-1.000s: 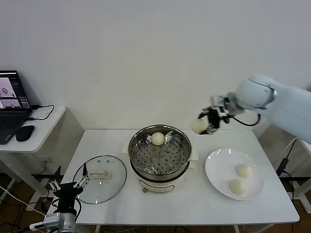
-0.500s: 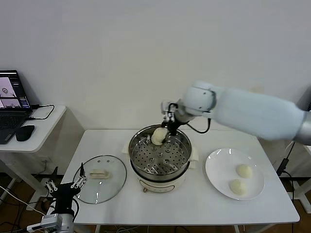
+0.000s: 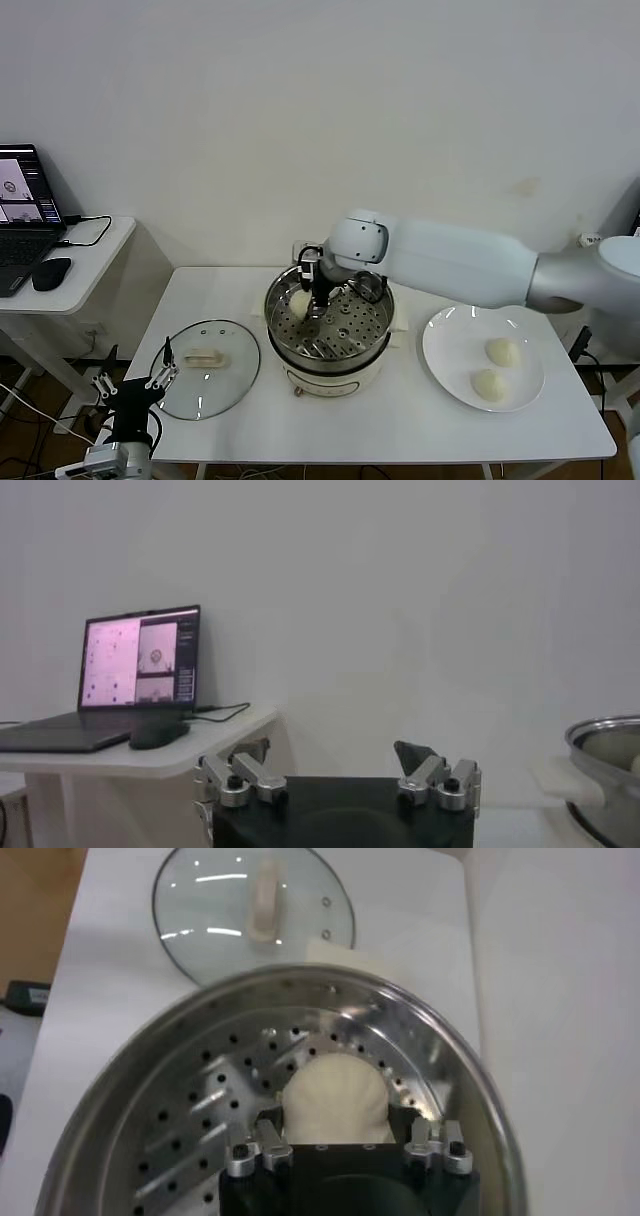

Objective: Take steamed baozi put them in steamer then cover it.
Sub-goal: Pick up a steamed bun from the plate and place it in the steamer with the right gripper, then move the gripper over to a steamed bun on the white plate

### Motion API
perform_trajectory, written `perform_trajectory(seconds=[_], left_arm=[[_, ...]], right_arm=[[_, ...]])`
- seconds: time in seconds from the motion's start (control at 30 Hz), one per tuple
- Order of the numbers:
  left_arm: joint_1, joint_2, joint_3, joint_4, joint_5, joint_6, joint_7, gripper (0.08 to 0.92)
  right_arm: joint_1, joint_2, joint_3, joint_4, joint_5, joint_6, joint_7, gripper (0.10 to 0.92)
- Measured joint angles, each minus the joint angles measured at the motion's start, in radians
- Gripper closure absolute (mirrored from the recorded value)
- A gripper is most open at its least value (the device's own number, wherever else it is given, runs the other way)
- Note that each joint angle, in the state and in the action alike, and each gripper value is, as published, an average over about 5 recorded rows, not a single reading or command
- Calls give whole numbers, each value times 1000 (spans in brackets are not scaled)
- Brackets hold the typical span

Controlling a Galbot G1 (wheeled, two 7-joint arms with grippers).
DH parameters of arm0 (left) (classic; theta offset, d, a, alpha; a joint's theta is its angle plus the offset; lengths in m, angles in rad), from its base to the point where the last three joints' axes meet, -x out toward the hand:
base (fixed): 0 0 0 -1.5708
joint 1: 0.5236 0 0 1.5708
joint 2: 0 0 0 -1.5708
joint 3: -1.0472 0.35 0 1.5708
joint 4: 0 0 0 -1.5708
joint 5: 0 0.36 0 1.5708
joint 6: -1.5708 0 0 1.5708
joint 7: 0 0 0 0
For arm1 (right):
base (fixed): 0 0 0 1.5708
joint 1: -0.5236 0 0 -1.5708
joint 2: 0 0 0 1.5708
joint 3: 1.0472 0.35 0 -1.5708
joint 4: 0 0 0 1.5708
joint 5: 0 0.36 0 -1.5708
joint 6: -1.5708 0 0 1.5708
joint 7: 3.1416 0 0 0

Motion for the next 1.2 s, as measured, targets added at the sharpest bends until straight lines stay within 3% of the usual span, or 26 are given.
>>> perform_trajectory(seconds=[0.23,0.43,0.67,0.87,1.2], left_arm=[[-1,-1,3,5,1,-5,-2,177],[-2,0,5,6,0,-5,-2,177],[-6,6,12,-1,-1,1,0,177],[-7,13,19,-18,-5,15,8,177],[11,31,23,-18,-7,20,9,177]], right_arm=[[-30,31,11,-36,-3,-4,17,363],[-35,30,23,-44,-9,-11,18,231],[18,-37,40,8,-26,-3,-39,203],[126,-200,22,116,-80,58,-173,203],[161,-625,31,310,-303,254,-369,203]])
